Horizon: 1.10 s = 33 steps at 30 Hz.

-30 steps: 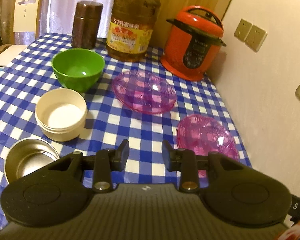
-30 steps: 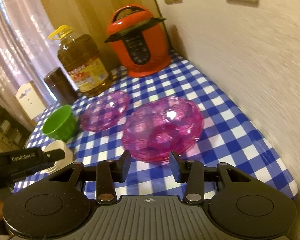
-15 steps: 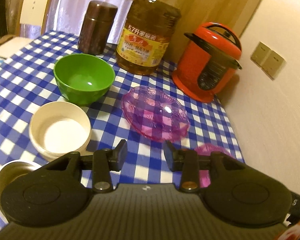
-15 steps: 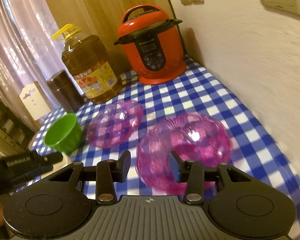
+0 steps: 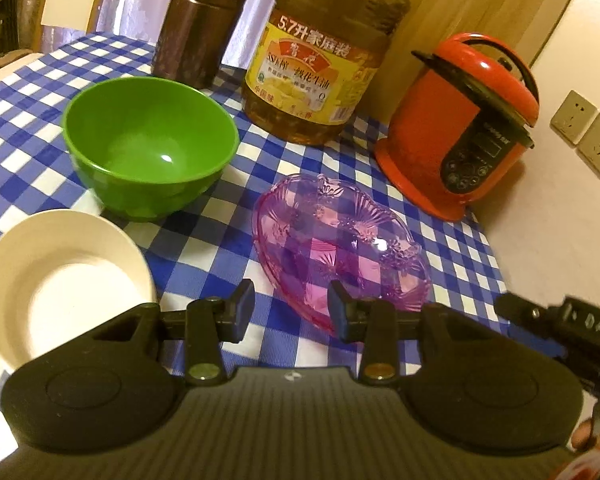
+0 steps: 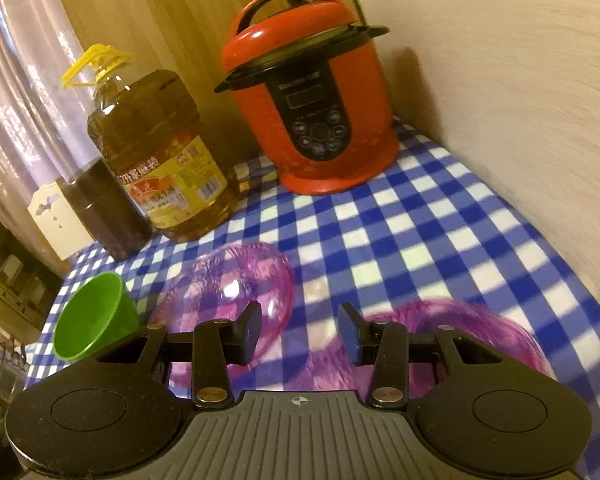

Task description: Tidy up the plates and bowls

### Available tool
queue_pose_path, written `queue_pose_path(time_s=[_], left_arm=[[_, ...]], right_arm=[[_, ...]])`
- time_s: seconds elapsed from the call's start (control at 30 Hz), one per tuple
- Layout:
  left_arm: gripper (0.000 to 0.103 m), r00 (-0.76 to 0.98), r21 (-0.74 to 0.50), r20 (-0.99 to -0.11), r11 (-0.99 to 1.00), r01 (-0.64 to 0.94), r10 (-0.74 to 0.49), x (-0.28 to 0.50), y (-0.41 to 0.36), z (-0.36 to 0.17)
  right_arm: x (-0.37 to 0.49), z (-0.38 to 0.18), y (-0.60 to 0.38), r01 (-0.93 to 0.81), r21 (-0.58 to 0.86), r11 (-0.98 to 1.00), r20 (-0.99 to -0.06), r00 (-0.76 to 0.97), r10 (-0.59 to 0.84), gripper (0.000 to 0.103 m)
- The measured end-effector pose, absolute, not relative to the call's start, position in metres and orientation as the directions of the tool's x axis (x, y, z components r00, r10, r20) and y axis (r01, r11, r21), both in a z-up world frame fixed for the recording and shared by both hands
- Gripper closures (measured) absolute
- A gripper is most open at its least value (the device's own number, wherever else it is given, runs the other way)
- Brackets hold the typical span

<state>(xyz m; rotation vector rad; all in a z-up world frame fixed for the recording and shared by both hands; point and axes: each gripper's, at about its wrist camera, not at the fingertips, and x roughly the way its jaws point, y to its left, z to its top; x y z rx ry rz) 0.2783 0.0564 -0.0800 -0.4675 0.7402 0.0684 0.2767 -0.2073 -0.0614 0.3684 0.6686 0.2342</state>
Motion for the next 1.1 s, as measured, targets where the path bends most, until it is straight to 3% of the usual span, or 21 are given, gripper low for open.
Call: queue_pose_path(time_s=[0.4, 0.8, 1.1], left_arm=[[0.069, 0.713, -0.371, -0.695, 0.897, -0.239, -0.097, 0.308, 0.056, -0.099], [0.082, 0.697, -0.391, -0.709, 0.883, -0.259, -0.109, 0.316, 0.062, -0.107], [0.089, 0.701, -0.373, -0.706, 0.893, -0.251, -0.098, 0.316, 0.059, -0.108]], right_arm=[[0.335, -0.089, -0.183, -0.086, 0.424, 0.902, -0.617, 0.701, 0.357, 0.061], [0.349, -0.103, -0.166, -0.105, 0.4, 0.911, -0.662, 0.654, 0.366, 0.061], [0.352, -0.108, -0.162, -0.118, 0.386, 0.915, -0.674, 0.642, 0.367, 0.078]])
